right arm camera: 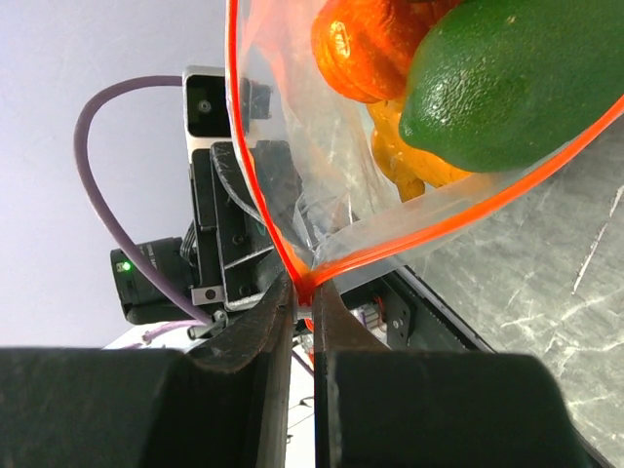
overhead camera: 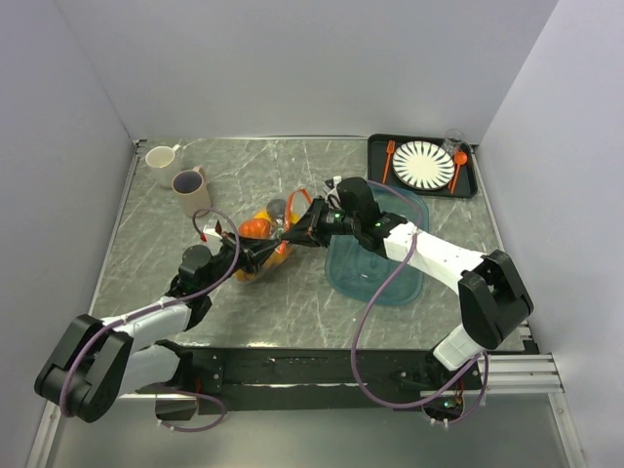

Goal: Place the food in the zip-top bag and seal the zipper
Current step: Zip the zipper food storage bag at the center of the board.

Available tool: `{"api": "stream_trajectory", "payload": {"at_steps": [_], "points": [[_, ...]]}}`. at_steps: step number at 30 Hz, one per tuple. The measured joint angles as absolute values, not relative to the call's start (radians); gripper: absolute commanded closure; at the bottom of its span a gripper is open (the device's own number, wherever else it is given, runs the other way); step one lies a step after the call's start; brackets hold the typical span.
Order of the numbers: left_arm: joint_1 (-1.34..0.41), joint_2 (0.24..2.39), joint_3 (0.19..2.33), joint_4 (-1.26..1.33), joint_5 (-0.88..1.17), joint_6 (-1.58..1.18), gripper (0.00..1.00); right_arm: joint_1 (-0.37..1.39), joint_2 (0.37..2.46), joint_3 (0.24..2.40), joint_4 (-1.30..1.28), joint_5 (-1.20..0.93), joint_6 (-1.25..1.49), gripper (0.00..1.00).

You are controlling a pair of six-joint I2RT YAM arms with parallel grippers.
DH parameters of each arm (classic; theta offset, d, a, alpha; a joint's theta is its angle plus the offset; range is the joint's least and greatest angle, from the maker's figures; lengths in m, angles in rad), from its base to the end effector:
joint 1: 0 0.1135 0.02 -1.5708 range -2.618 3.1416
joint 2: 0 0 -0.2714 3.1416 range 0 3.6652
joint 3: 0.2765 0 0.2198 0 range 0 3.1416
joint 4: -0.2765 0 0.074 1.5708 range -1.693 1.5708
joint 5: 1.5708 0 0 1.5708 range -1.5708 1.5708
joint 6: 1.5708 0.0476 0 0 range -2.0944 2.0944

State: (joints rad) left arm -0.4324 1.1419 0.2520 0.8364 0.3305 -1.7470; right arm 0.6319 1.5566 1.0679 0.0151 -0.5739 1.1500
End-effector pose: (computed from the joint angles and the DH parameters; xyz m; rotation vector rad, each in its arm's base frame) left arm 0.1803 -0.1002 0.2274 -0.9680 1.7697 -1.8280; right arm 0.2530 0.2172 0.2866 0.1950 2.4129 1.5743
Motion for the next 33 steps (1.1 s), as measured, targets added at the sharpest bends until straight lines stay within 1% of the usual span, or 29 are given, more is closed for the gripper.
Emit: {"api": "stream_trajectory", "payload": {"at_steps": [7,19,33], "points": [[-0.432,1.142,0.231,0.86,0.347,-1.743,0.99,0.613,1.565,1.069,-0.002,-0.579,1.15,0.97],[-0.386,0.965,0.231,0.662,0.355,-1.657,0.99,0.565,1.61,1.113,-0.001,-0.616,1.146,0.96],[-0.35,0.894,0.23,0.567,0.371,-1.634,0.99,0.512,1.641,1.135,0.003,-0.66,1.142,0.95]]}}
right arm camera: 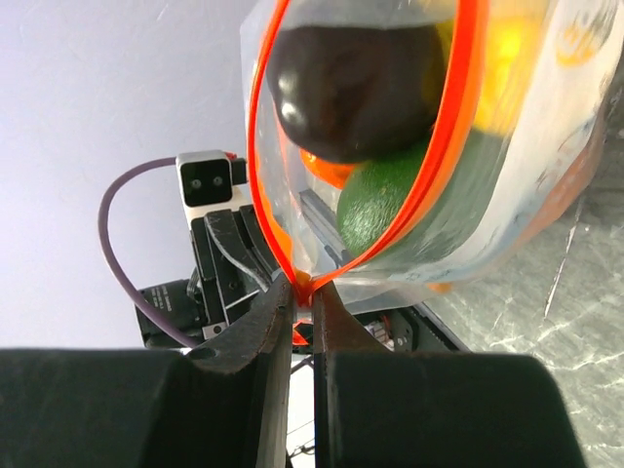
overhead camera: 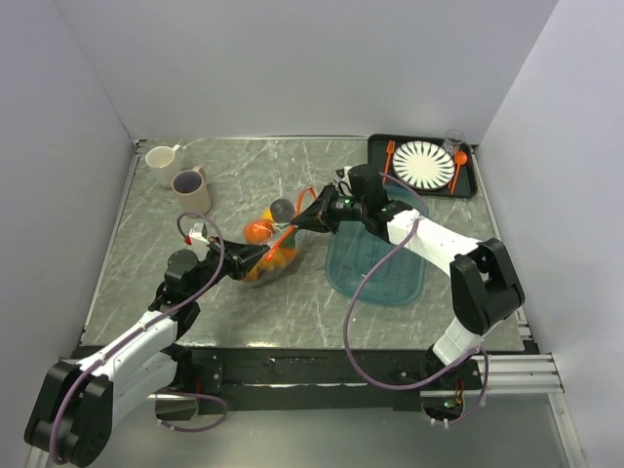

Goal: Place the food in the zip-top bag and seal the zipper
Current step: Zip the zipper food storage bag at the center of the board.

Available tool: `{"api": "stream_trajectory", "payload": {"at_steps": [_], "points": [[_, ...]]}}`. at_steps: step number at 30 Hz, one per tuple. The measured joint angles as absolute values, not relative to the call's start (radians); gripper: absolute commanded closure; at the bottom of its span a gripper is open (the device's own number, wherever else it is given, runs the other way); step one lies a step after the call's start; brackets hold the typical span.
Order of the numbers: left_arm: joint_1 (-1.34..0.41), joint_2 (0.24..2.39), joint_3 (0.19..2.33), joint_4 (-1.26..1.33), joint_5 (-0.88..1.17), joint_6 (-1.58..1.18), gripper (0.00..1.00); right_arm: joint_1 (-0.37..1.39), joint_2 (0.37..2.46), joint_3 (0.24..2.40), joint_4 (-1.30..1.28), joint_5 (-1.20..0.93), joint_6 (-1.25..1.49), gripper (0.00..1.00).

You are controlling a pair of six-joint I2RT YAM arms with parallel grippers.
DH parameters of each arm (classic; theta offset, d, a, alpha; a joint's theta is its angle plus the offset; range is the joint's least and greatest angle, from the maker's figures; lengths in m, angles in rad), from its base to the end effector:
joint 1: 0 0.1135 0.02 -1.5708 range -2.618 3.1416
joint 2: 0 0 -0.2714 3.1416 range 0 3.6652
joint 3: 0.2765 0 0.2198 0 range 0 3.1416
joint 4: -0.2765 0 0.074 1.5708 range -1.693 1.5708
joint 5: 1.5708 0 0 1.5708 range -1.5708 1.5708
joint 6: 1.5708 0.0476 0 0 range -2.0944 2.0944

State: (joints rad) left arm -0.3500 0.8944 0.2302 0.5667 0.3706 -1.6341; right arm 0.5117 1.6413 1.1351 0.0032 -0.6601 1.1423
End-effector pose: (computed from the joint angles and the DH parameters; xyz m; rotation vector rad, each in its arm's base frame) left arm 0.1551 -0.0750 0.2305 -0.9186 1.7922 -1.7110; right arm 0.2917 0.1973 0.2804 0.2797 2.4109 1.5866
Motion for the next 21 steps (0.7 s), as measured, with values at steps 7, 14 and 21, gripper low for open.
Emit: {"api": "stream_trajectory", "payload": {"at_steps": [7,14,21], "points": [[-0.331,0.83,0.23,0.497,0.368,-1.612,0.99,0.483,1.682,1.168,0.005,-0.685,1.133,0.94],[-0.318,0.764,0.23,0.413,0.36,-1.586,0.99,0.438,1.694,1.18,0.004,-0.7,1.127,0.94],[-0.305,0.715,0.23,0.345,0.353,-1.565,0.99,0.39,1.714,1.21,-0.001,-0.7,1.112,0.94]]}}
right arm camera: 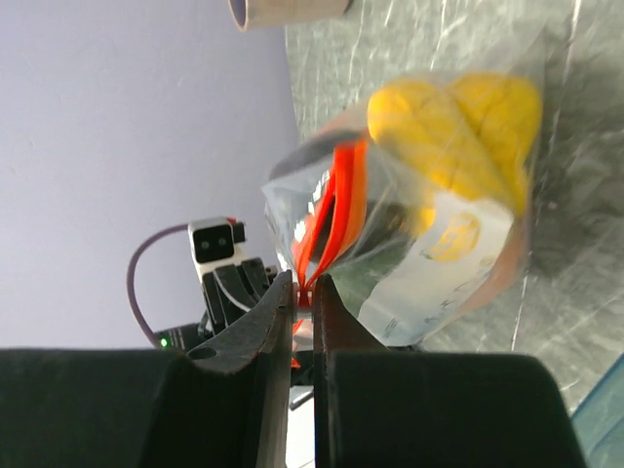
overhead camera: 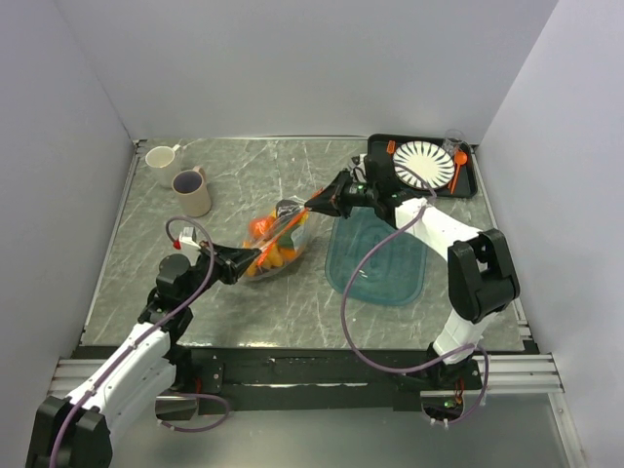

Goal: Place the food in the zip-top bag and seal the zipper
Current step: Zip the zipper food storage bag at the center of the board, then place the zipper food storage bag at the center of the board.

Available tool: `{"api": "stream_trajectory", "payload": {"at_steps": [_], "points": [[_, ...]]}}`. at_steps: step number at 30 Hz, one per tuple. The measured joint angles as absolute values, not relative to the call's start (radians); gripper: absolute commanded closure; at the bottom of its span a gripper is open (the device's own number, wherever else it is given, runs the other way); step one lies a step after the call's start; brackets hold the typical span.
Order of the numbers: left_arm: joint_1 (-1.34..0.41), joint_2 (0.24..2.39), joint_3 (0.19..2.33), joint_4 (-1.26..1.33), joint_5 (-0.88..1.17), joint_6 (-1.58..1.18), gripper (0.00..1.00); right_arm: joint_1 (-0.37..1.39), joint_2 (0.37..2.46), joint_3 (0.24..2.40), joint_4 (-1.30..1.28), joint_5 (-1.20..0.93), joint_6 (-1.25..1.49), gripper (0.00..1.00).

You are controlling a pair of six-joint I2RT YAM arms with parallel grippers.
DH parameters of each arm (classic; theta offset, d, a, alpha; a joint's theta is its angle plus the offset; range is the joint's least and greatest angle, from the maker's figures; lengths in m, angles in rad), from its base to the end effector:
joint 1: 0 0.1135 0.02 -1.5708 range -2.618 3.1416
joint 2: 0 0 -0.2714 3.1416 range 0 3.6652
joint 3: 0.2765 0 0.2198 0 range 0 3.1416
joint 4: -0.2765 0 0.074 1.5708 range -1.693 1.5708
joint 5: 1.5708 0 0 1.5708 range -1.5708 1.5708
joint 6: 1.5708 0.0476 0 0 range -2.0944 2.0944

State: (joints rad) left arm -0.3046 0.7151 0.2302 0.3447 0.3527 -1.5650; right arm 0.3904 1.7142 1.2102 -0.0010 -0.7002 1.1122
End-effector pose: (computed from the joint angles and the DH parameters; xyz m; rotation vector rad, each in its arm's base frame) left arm 0.1359 -0.0600 0.2294 -0.9265 1.7945 -1.6061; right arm 0.3301 0.1690 0.2791 0.3530 2.3553 1.5587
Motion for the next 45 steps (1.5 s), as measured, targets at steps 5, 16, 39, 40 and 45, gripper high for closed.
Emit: {"api": "stream_trajectory", "payload": {"at_steps": [5,16,39,40,45], "points": [[-0.296,0.694,0.23,0.314,0.35,-1.558,0.99,0.364,1.747,1.237,0.0,-0.702,1.103,0.94],[-0.285,0.676,0.23,0.278,0.35,-1.539,0.99,0.31,1.781,1.28,-0.029,-0.682,1.063,0.94],[-0.278,0.798,0.358,0.223,0.403,-1.322,0.71,0.292,1.875,1.561,-0.36,-0.404,0.746,0.64],[-0.278,0.803,0.37,0.213,0.406,-1.306,0.72,0.285,1.885,1.584,-0.369,-0.381,0.73,0.61],[-0.276,0.809,0.432,0.15,0.418,-1.211,0.48,0.266,1.91,1.647,-0.407,-0.303,0.655,0.34]]}}
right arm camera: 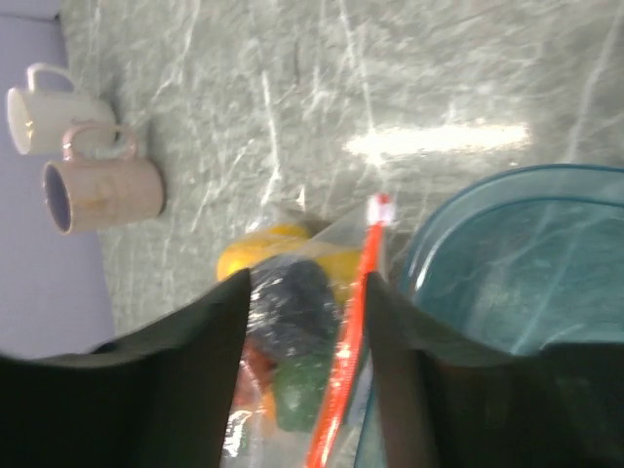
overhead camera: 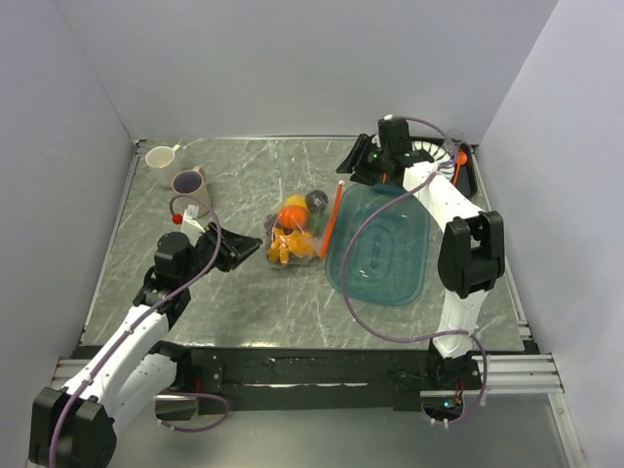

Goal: Place the food in the zip-top bag and seal the zipper
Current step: Place the zipper food storage bag at the center of the board, then reset both arms

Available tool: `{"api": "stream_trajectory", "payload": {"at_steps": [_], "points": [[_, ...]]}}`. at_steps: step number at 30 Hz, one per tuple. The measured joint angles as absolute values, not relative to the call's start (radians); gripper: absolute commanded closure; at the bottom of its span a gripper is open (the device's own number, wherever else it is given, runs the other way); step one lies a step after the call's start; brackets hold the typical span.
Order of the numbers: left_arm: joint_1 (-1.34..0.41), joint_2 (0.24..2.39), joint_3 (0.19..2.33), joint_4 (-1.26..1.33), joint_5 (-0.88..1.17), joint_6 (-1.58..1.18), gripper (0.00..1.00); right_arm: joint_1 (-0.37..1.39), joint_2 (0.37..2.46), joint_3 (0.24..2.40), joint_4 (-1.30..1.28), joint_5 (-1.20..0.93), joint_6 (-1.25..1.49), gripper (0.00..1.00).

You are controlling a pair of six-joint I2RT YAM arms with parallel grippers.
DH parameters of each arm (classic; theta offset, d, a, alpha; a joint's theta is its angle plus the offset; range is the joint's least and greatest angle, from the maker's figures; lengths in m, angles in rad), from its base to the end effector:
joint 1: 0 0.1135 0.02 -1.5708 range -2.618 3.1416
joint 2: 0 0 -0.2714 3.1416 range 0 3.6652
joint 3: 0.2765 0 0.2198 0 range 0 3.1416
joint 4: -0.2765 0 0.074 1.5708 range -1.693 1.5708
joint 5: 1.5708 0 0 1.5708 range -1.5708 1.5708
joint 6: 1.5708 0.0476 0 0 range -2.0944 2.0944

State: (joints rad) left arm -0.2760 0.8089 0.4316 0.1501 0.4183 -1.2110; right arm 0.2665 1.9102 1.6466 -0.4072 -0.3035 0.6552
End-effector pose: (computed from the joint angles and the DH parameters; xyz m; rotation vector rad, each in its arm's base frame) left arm 0.1543 -0.0638 0.2613 -0.5983 1.9323 -1.3852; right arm 0.4050 0.1253 0.2980 0.2816 2.3236 0.8212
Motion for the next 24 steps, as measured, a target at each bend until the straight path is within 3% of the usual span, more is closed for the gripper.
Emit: {"api": "stream_trajectory", "payload": {"at_steps": [2,4,5,8,17,20,24], "points": [[-0.276,0.809,0.448,0.135,0.418,-1.18,0.31,0.266,1.911,1.657,-0.428,-0.282,0.629,0.33],[-0.276,0.809,0.458,0.123,0.418,-1.156,0.22,0.266,1.911,1.657,-0.442,-0.267,0.614,0.32],[-0.276,0.809,0.461,0.117,0.419,-1.145,0.11,0.266,1.911,1.657,-0.447,-0.258,0.607,0.32],[-0.276,0.823,0.48,0.081,0.413,-1.115,0.01,0.266,1.903,1.635,-0.451,-0.236,0.596,0.32],[-0.276,0.925,0.674,-0.069,0.342,-0.962,0.01,0.259,1.772,1.435,-0.473,-0.146,0.569,0.31],[-0.276,0.986,0.758,-0.126,0.306,-0.897,0.01,0.244,1.712,1.381,-0.489,-0.104,0.547,0.25],[-0.275,1.047,0.818,-0.183,0.263,-0.817,0.01,0.206,1.633,1.318,-0.495,-0.048,0.511,0.24]]}}
